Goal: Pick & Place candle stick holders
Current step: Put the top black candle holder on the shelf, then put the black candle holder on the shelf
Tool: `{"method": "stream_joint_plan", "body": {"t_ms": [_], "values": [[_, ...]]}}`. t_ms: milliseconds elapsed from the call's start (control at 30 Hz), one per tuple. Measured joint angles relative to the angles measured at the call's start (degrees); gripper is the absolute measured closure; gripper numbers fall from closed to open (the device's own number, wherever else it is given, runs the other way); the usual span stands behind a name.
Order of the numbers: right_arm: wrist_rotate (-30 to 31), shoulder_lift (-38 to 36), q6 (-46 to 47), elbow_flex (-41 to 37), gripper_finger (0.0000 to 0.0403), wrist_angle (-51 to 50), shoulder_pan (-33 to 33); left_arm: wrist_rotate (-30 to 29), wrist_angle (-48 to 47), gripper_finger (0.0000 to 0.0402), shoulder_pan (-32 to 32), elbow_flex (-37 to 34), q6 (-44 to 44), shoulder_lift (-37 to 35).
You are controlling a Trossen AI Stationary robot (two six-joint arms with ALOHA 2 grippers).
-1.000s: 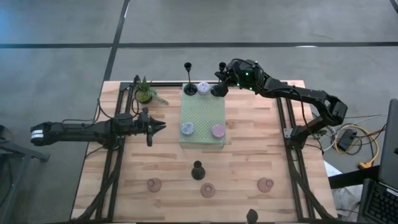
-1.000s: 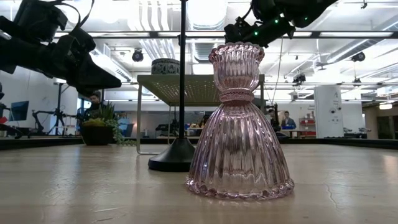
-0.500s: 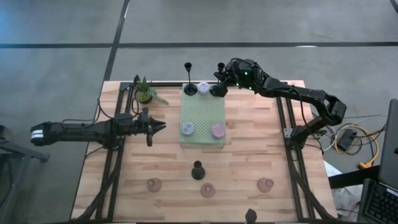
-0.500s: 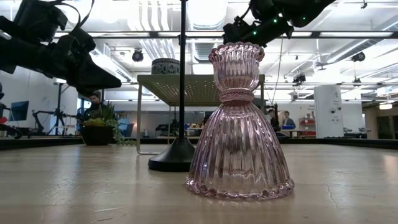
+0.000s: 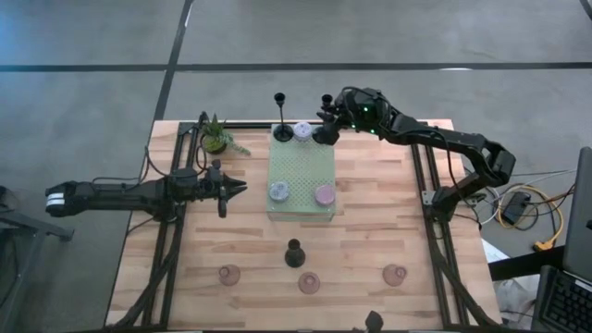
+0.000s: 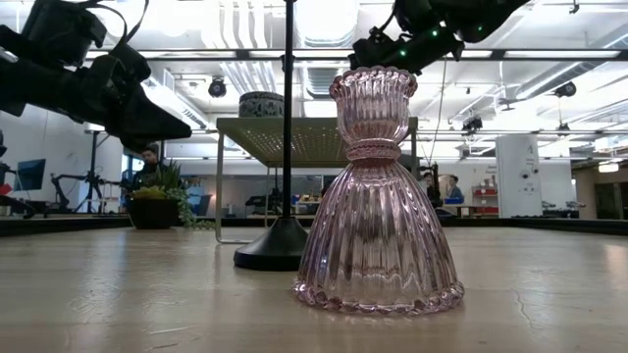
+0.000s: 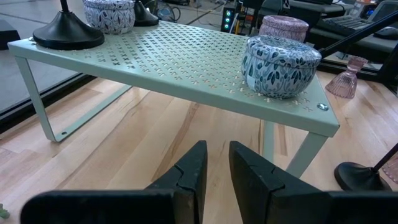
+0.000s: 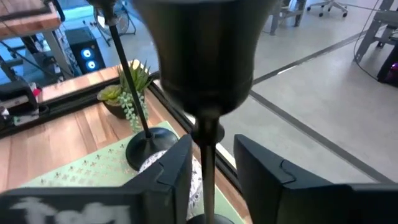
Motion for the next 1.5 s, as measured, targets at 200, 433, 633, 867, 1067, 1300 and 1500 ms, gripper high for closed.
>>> {"method": "stream_joint_plan", "body": {"t_ms": [200, 433, 633, 867, 1067, 1300, 1500], "values": [[0.02, -0.41, -0.36, 1.15, 0.0232, -4.93, 0.0, 0.0, 0.0, 0.033, 0.0, 0.0, 0.0, 0.0], [0.06, -2.92, -2.02, 2.05, 0.0175, -6.05, 0.0, 0.0, 0.0, 0.033, -0.01, 0.0, 0.0, 0.0], [0.1, -6.81, -1.5, 2.1, 0.0144, -14.1, -0.11, 0.0, 0.0, 0.033, 0.0, 0.0, 0.0, 0.0], [0.02, -13.71, -1.61, 2.1, 0.0147, -24.58, -0.07, 0.0, 0.0, 0.033, 0.0, 0.0, 0.0, 0.0], [-3.12, -21.15, -1.69, 2.1, 0.0173, -36.25, 0.55, 0.0, 0.0, 0.033, -0.01, 0.0, 0.0, 0.0], [-9.61, -28.21, -1.77, 2.1, 0.0203, -47.8, 5.44, 0.0, 0.0, 0.033, -0.02, 0.0, 0.0, 0.0], [-11.98, -32.17, -1.99, 2.08, 0.0232, -52.71, 14.71, 0.0, 0.0, 0.033, 0.0, 0.0, 0.0, 0.0]]}}
